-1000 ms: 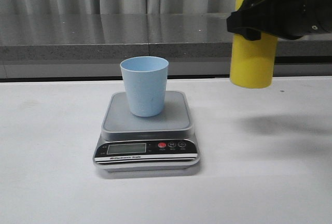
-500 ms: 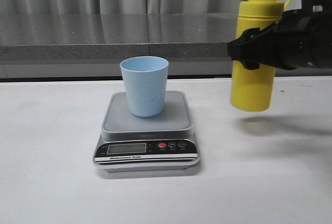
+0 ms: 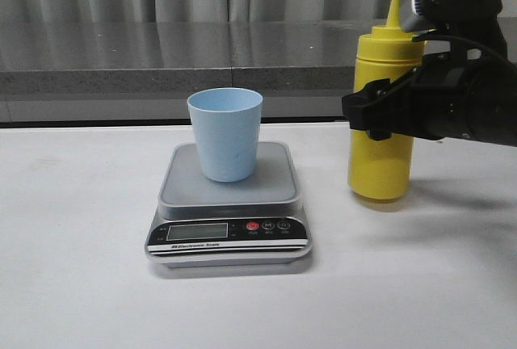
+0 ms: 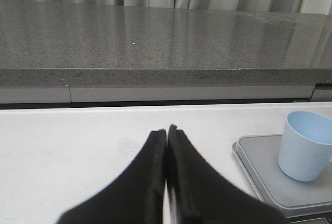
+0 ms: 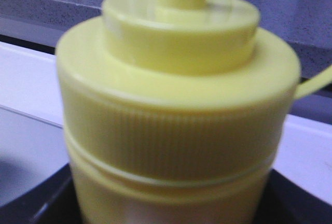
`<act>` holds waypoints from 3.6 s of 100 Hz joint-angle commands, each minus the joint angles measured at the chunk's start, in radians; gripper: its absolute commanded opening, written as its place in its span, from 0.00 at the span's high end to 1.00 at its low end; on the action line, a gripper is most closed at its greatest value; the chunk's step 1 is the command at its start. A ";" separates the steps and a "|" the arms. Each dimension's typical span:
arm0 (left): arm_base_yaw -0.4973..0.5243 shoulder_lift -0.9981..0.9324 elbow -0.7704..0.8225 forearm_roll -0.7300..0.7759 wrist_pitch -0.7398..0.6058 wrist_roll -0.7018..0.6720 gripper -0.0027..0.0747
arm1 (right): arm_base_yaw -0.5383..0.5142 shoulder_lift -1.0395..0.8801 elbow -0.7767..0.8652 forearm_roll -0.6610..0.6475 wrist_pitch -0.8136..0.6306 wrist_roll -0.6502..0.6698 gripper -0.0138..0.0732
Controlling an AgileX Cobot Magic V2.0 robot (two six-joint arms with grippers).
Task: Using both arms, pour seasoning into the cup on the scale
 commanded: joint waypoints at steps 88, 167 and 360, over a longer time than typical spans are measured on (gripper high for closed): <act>0.001 0.005 -0.028 -0.008 -0.073 -0.002 0.99 | -0.003 0.034 -0.018 -0.112 -0.134 -0.007 0.07; 0.001 0.005 -0.028 -0.008 -0.073 -0.002 0.99 | -0.006 -0.002 0.099 -0.067 -0.203 -0.007 0.07; 0.001 0.005 -0.028 -0.008 -0.073 -0.002 0.99 | -0.006 -1.505 0.278 0.121 1.145 -0.007 0.79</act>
